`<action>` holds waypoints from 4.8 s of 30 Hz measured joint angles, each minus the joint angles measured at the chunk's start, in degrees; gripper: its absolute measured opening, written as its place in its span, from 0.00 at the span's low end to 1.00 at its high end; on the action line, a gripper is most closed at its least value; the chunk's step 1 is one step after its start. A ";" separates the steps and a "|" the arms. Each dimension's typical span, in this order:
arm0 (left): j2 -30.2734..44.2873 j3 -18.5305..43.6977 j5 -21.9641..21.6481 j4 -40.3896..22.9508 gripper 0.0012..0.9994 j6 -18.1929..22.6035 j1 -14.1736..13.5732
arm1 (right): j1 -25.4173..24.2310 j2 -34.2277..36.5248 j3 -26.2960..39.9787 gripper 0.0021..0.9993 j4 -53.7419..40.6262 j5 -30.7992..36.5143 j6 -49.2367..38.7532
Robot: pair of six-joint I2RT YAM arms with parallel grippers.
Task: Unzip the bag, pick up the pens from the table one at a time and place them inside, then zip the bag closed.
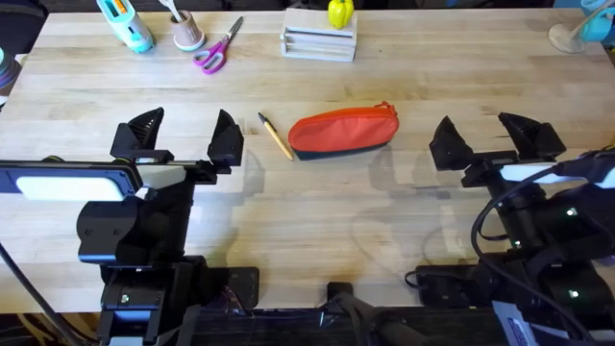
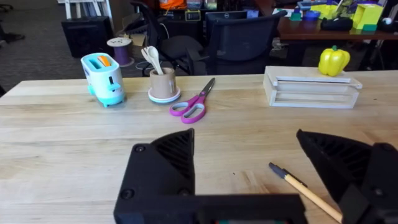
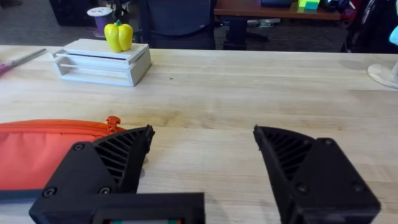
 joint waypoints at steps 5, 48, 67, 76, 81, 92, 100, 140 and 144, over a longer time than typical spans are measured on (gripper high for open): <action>0.00 0.00 0.02 0.00 0.99 -0.02 0.00 | 0.00 0.00 0.02 1.00 -0.28 0.02 0.00; 40.43 55.92 5.46 -42.15 0.99 18.34 0.02 | 0.00 40.67 54.28 1.00 -45.10 -6.85 3.04; 58.15 59.69 32.15 -54.01 0.99 58.76 -6.46 | 0.00 50.10 58.34 1.00 -46.31 -12.37 3.17; 73.96 59.69 39.70 -47.89 0.99 59.99 -6.64 | 0.00 50.10 58.34 1.00 -46.31 -12.39 2.73; 80.35 59.69 43.04 -45.82 0.99 60.06 -6.64 | 0.00 50.10 58.34 1.00 -46.29 -12.37 2.56; 90.17 59.69 46.36 -43.16 0.99 60.06 -7.73 | 0.00 50.10 58.34 1.00 -46.29 -12.37 1.90; 94.01 59.69 46.38 -39.99 0.99 60.06 -9.33 | 0.00 50.09 58.34 1.00 -46.29 -12.36 1.90; 94.01 59.69 45.97 -39.80 0.04 60.22 -9.42 | 0.32 66.51 58.84 1.00 -35.02 -21.87 4.07; 94.01 59.69 45.97 -39.80 0.04 60.22 -9.42 | 1.87 72.31 58.84 1.00 -34.26 -23.79 3.01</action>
